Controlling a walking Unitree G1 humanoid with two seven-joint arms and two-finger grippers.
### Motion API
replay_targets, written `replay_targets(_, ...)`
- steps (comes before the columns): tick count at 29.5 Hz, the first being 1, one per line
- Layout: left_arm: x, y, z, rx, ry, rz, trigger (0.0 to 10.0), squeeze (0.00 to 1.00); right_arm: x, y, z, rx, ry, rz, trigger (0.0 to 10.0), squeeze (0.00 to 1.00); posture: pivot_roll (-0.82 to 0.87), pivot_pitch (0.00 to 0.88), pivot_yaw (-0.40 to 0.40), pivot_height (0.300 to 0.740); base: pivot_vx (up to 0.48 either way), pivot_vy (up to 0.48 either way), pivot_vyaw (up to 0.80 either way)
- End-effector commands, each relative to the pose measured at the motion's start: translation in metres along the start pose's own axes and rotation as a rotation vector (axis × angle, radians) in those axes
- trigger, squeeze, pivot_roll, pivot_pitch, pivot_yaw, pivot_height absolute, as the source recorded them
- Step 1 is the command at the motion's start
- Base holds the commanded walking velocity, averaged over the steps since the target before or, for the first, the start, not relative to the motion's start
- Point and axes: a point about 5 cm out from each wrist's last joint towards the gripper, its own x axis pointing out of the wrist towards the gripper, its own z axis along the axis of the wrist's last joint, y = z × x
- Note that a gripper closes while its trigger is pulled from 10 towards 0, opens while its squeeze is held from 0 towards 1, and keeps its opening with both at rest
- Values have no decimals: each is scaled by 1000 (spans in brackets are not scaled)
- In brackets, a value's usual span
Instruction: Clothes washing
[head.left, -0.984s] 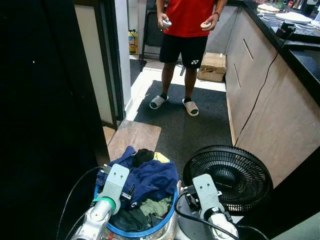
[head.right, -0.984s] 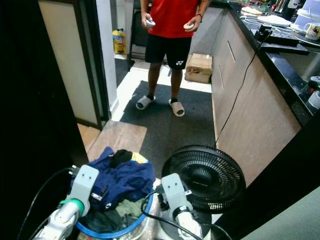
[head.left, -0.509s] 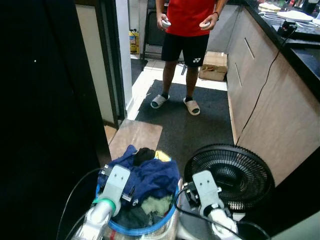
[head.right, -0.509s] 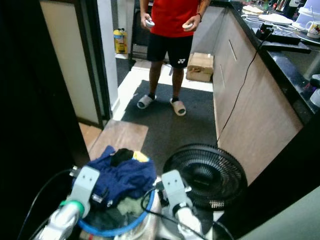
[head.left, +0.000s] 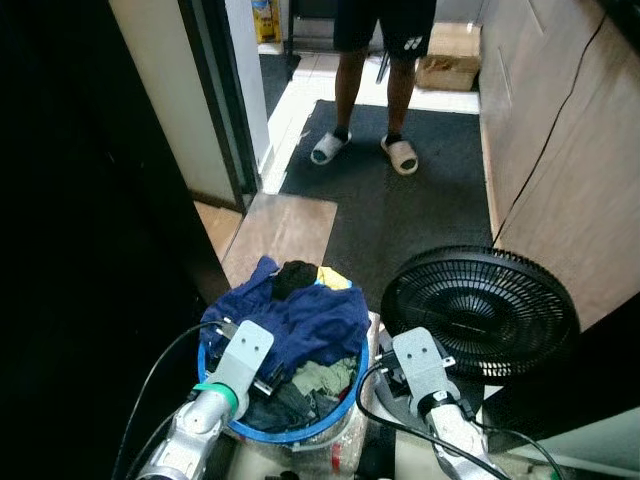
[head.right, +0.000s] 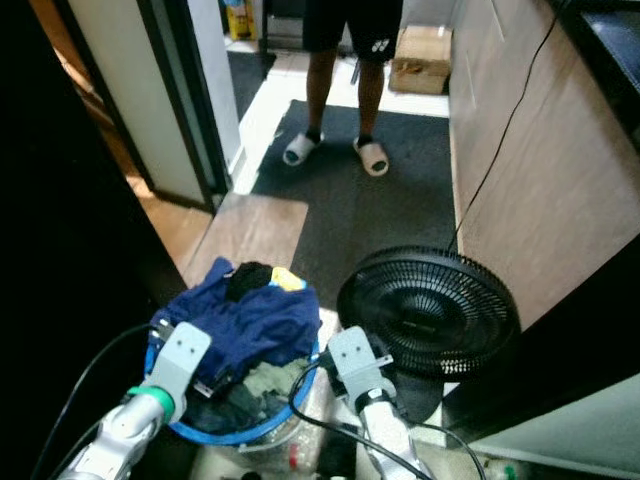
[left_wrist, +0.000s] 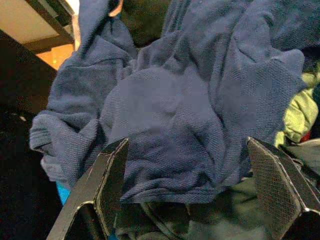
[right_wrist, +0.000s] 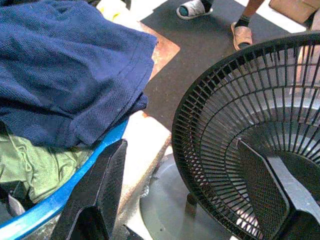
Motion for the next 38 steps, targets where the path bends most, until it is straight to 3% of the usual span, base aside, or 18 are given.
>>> replay_targets(1,-6,-3,-13,2,53,-20,10000,0,-7,6,-9,-5,32,17,10000,0,99,292,150,740,0,0,0)
replay_targets(8,-16,-4,-21,19,76,-38,10000,0,-17,9,-21,13,83,4,10000,0,114,331,167,740,0,0,0)
replay_targets(12,-23,-7,-24,30,95,-64,10000,0,-22,-1,-27,3,101,-24,10000,0,100,341,179,740,0,0,0)
replay_targets(15,-20,-8,-20,27,87,-71,10000,0,-18,-6,-23,-18,87,-24,10000,0,83,334,174,740,0,0,0)
replay_targets(17,-9,-12,-6,5,54,-74,10000,0,-1,-13,-7,-70,36,-2,10000,0,68,321,154,740,0,0,0)
replay_targets(20,-5,-15,0,-20,38,-57,10000,0,11,-12,5,-112,10,48,10000,0,78,309,96,740,0,0,0)
replay_targets(25,-5,-17,1,-38,35,-34,10000,0,18,-9,10,-140,1,92,10000,0,92,308,64,740,0,0,0)
replay_targets(29,-16,-19,-5,-74,49,15,10000,0,25,-6,15,-182,3,154,10000,0,128,318,17,740,0,0,0)
replay_targets(31,-30,-14,-19,-85,83,52,10000,0,26,-3,12,-198,34,184,10000,0,160,340,-1,740,0,0,0)
replay_targets(38,-52,-3,-31,-84,124,107,10000,0,22,-1,5,-199,62,211,10000,0,224,374,-2,740,0,0,0)
